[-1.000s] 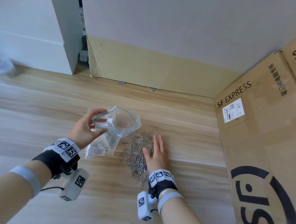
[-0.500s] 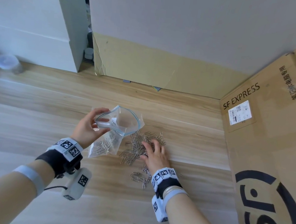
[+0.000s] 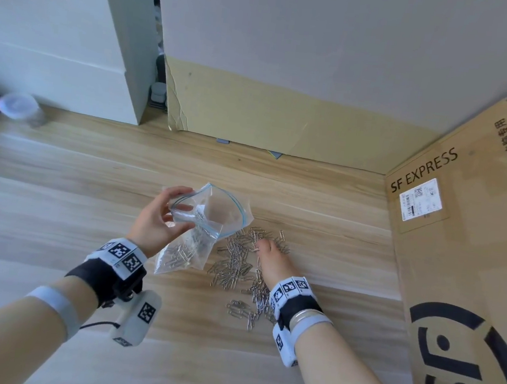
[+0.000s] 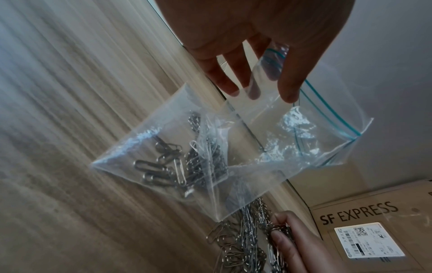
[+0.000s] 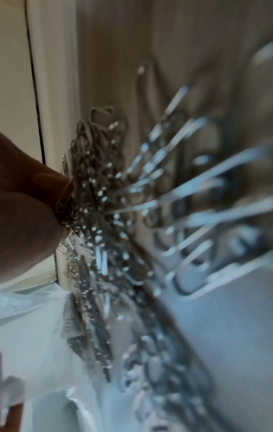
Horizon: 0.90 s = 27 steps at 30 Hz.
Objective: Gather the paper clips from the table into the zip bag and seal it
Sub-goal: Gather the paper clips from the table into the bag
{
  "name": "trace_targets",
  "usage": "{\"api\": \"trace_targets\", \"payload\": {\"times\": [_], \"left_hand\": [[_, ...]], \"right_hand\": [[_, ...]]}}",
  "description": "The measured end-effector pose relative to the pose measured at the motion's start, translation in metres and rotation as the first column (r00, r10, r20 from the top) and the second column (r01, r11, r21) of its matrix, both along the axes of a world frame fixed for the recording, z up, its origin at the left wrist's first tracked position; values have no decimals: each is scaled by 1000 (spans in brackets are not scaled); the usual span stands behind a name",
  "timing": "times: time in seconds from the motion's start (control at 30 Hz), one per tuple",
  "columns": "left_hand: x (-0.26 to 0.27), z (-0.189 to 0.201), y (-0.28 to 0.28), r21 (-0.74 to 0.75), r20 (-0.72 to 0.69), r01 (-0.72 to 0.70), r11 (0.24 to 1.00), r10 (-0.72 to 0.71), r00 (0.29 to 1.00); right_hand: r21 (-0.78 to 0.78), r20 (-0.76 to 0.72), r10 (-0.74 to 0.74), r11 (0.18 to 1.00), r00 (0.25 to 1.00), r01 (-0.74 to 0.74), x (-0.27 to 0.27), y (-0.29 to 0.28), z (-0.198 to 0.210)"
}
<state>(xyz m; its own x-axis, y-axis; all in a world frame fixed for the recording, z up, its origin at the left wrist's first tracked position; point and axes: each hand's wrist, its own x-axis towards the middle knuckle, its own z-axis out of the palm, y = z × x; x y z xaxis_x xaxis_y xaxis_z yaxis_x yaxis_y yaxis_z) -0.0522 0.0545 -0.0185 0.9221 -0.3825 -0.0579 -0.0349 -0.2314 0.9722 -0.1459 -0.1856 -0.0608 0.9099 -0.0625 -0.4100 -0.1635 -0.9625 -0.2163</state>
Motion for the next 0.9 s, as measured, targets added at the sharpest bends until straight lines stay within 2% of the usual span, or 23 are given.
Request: {"api": "trace_targets", "payload": {"times": [0.1,0.2,0.3,0.37,0.47,0.53,0.67,0.8,0.83,0.9], "left_hand": [[0,3,-2,-6,9,2,1000,-2,1000],[1,5,-4,-11,-6,18,1000,-18,1000],[2,8,-7,0,-12,41,999,-41,999],[2,8,-8,10,-6,56,998,-56,998],[2,10,-9,20,5,67,998,-67,998],[2,11,-9,17,12,62,998,-62,998],[1,13,-5,2,19,60,998,-60,998],[2,13,3,-1,19,41,999,-41,999],[2,13,5,0,21,30,1000,-30,999],[3,14,8,-2,24,11,1000,-11,1000]], "right_hand": [[65,60,-74,995,995,71,4,-3,15],[156,206,-127,983,970,95,13,-2,53],[247,358,-131,968,925,42,35,7,93],[254,410,-46,965,911,-66,52,22,110],[214,403,144,945,904,-246,70,50,118],[188,350,234,931,907,-313,75,62,112],[249,285,272,905,919,-345,79,67,106],[362,323,185,882,928,-302,75,52,117],[409,362,97,877,927,-252,74,46,117],[529,389,-189,847,901,-51,75,32,108]]}}
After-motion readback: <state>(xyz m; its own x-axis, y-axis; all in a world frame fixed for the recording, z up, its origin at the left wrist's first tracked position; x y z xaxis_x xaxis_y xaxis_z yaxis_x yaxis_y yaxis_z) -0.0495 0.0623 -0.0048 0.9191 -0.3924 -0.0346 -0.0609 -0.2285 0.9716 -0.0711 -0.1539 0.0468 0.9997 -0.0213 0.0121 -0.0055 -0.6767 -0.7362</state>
